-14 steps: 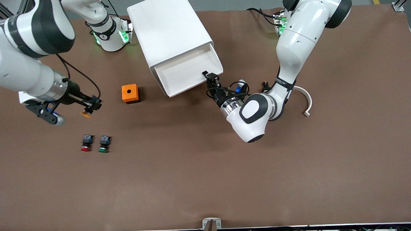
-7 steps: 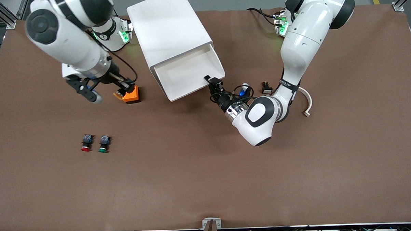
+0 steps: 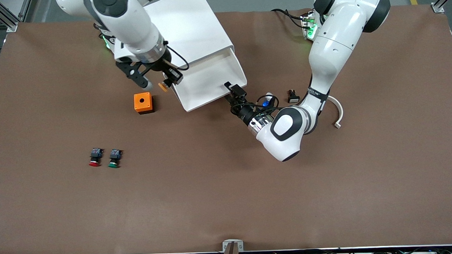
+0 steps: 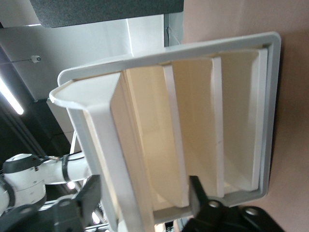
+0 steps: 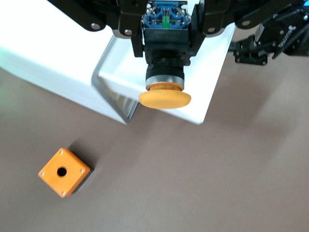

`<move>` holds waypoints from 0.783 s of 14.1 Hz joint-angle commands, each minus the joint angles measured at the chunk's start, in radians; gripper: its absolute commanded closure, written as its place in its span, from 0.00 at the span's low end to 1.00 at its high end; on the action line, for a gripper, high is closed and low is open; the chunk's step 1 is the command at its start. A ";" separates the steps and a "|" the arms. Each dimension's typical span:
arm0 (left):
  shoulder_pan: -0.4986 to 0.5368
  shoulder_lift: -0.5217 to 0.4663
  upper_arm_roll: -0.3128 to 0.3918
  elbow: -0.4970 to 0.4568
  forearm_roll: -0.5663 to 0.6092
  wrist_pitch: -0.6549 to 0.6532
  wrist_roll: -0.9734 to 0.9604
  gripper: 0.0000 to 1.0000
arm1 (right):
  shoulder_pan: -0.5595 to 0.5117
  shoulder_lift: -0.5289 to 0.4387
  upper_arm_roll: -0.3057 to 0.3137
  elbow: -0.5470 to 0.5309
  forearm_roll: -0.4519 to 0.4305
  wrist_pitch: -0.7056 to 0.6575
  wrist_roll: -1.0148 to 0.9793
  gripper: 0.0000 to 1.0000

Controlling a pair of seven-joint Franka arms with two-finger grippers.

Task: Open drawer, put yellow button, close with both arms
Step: 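Carry the yellow button into the open drawer with the right gripper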

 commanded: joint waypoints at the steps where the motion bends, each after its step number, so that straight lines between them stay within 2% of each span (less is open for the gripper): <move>1: 0.010 0.005 -0.001 0.023 -0.045 0.001 0.114 0.00 | 0.074 -0.016 -0.012 -0.047 0.007 0.069 0.098 1.00; 7: 0.033 0.005 0.013 0.076 -0.038 -0.005 0.457 0.00 | 0.190 0.045 -0.014 -0.053 -0.007 0.185 0.264 1.00; 11: 0.012 -0.004 0.090 0.113 -0.009 -0.002 0.737 0.00 | 0.241 0.102 -0.012 -0.052 -0.034 0.234 0.340 1.00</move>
